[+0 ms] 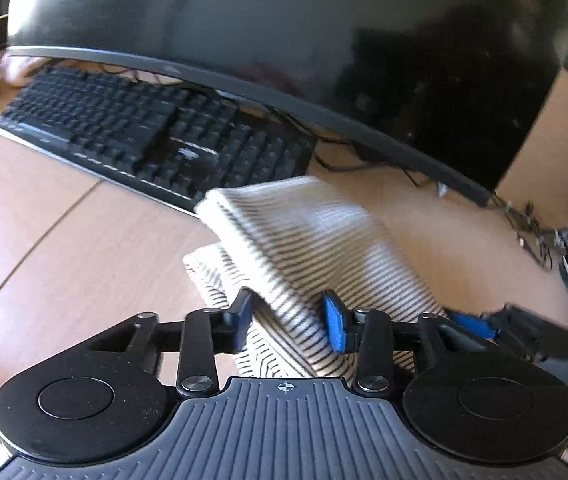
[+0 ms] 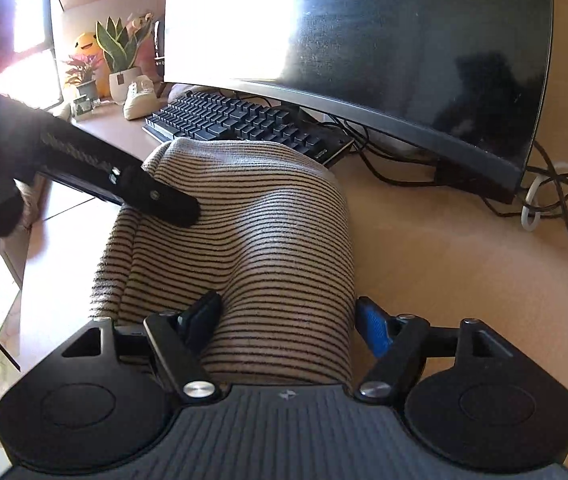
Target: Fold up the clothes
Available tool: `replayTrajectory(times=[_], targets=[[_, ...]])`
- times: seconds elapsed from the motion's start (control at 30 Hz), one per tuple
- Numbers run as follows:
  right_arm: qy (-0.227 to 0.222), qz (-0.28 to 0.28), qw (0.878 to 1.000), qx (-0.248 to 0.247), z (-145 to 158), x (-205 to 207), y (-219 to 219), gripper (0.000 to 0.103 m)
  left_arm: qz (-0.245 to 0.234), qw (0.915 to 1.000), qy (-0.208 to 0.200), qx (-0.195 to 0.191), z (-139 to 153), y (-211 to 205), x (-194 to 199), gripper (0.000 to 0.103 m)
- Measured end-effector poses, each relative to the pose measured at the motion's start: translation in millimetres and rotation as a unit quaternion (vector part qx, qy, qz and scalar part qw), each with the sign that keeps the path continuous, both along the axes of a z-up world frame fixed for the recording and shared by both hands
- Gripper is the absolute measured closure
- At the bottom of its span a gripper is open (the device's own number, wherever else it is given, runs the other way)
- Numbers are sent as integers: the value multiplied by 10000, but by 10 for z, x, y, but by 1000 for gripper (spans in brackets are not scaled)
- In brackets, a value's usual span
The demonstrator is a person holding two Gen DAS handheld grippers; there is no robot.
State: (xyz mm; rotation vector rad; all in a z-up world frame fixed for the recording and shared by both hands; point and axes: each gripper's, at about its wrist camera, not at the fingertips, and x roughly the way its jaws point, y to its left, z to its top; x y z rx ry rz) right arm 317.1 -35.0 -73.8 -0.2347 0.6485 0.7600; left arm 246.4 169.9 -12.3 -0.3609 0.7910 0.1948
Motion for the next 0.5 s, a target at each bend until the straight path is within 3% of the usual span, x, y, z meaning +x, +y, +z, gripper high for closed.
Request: replayTrajectory(times=[0.07, 0.17, 0.27, 0.4, 0.5], targets=[[-66, -18, 9999, -136, 29, -32, 33, 30, 119, 9993, -333, -97, 156, 22, -112, 50], [7, -5, 9999, -171, 90, -18, 46, 30, 226, 9955, -804, -443, 306, 57, -235, 51], [79, 7, 9998, -206, 151, -4, 58, 29, -44, 9914, -1024, -813, 286, 27, -208, 52], [177, 24, 9995, -252, 233, 15, 74, 29, -396, 9909, -810, -999, 57, -70, -104, 52], [250, 37, 9993, -286, 294, 29, 87, 29, -311, 9912, -566, -1159, -188, 1, -36, 54]])
